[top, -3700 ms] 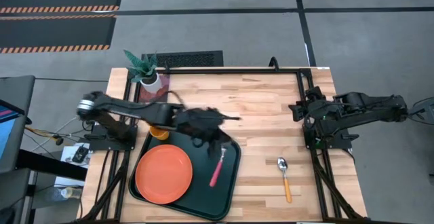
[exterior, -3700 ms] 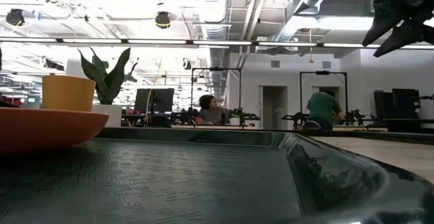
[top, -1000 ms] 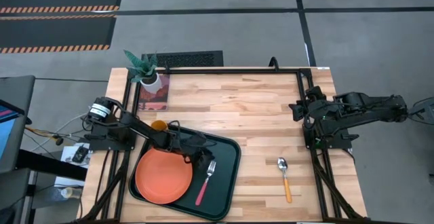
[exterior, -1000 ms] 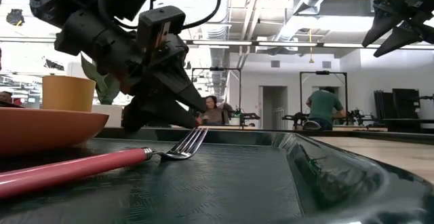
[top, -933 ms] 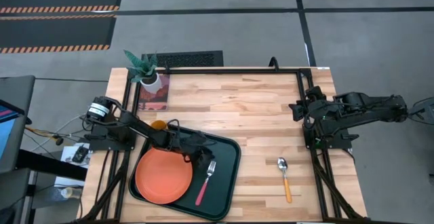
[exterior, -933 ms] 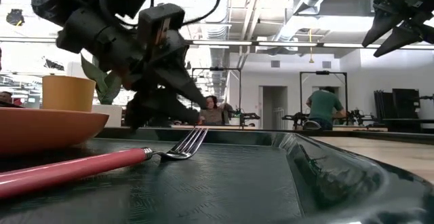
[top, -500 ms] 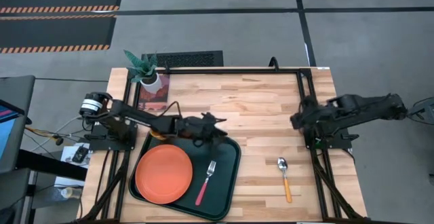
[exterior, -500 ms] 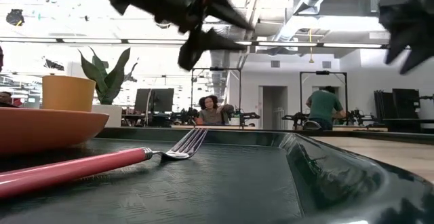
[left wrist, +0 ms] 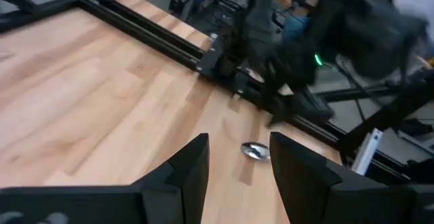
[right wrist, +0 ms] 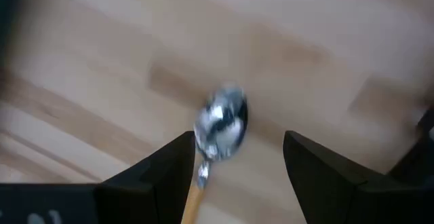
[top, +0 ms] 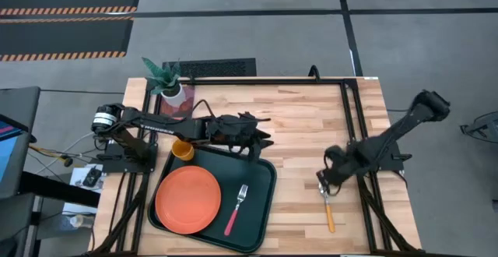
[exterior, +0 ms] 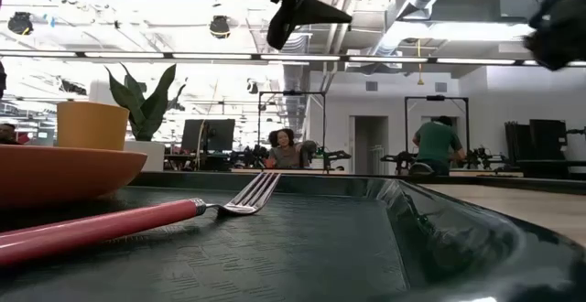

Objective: Pick and place plate/cup/fork/spoon on tray
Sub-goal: Put the yellow spoon to the right of the pink fork on the black tray

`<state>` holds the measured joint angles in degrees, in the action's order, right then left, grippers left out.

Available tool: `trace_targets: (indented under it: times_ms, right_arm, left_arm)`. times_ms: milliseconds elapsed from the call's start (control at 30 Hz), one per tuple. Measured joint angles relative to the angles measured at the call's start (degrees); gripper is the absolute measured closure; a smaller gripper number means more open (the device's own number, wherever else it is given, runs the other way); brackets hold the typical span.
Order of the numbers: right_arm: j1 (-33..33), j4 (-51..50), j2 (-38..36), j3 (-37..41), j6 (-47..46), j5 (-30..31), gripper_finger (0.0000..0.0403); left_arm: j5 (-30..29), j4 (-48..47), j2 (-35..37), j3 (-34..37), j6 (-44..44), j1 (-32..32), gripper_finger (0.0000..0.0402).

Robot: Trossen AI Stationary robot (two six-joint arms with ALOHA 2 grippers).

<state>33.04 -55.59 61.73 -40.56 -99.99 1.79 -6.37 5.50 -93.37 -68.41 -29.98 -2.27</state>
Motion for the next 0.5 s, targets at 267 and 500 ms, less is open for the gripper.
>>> trace_targets:
  times_ms: [267,500]
  right_arm:
    - [10.1,1.66,13.77,-5.73,-15.17,-4.33,0.0152]
    - [10.87,5.44,25.15,-8.24,-15.89,-6.26,0.0152]
  left_arm:
    - [0.5,-2.8,2.17,-0.26,0.5,2.86,0.026]
    - [8.5,-3.69,2.17,-0.25,1.81,5.3,0.026]
